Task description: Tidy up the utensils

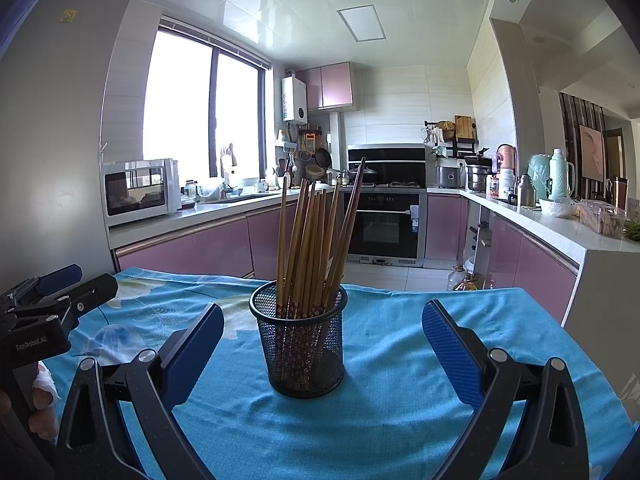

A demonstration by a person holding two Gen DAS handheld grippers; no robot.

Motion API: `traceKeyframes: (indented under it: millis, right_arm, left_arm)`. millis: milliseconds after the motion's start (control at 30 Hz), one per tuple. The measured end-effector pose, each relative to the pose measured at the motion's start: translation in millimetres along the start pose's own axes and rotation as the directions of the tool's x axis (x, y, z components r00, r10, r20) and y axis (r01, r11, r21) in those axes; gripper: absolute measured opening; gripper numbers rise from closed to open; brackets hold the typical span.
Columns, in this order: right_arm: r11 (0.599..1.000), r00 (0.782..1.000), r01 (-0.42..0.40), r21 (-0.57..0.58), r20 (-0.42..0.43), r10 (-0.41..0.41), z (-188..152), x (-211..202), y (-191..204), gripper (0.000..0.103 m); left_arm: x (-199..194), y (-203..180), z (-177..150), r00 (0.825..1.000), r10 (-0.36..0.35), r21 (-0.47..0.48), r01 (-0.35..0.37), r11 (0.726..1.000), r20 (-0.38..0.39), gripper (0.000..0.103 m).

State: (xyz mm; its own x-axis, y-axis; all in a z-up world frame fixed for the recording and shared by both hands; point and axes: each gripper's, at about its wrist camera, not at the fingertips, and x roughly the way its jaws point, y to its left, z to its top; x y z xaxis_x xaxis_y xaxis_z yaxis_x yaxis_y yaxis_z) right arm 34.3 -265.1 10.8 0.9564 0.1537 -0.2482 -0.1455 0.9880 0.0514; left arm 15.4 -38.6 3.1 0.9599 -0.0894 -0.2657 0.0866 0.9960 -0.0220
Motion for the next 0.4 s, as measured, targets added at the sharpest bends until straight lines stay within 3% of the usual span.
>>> traceKeyframes:
  millis: [133, 233, 333, 400]
  right_arm:
    - [1.0, 1.0, 0.003, -0.003, -0.005, -0.003, 0, 1, -1, 0.096]
    - [1.0, 0.999, 0.025, -0.01, -0.036, -0.025, -1, 6, -8, 0.096]
    - [0.994, 0.984, 0.102, -0.029, -0.141, -0.105, -5, 25, -29, 0.096]
    - [0.987, 0.956, 0.159, -0.029, -0.244, -0.161, -9, 44, -53, 0.096]
  left_arm:
    - [1, -1, -1, 1.0, 0.003, 0.009, -0.003, 1.0, -0.006, 0.097]
    - [7, 2, -2, 0.999, 0.003, -0.004, -0.003, 1.0, -0.052, 0.097]
    - [15, 10, -4, 0.995, 0.018, -0.019, -0.02, 1.0, -0.095, 0.097]
    - [22, 16, -6, 0.991, 0.031, -0.014, -0.033, 0.999, -0.131, 0.097]
